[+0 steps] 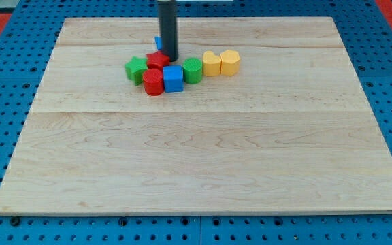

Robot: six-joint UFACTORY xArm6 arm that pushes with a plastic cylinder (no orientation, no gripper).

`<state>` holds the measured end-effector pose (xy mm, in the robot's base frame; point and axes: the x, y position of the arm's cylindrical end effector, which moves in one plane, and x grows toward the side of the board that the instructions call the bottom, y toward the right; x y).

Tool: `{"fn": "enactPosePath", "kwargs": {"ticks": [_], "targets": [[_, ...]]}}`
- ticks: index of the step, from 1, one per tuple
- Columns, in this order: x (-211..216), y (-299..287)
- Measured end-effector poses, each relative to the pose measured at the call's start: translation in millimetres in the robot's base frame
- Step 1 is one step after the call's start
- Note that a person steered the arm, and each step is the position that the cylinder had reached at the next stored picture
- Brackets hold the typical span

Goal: Nudge the yellow heart down a bit

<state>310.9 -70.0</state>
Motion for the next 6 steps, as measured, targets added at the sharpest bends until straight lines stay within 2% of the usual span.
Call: {"fn": "enactPosePath", "kwargs": {"ticks": [1,3,5,6], "targets": [[-3,-5],[-2,74],[-12,71],[-27,123]]}}
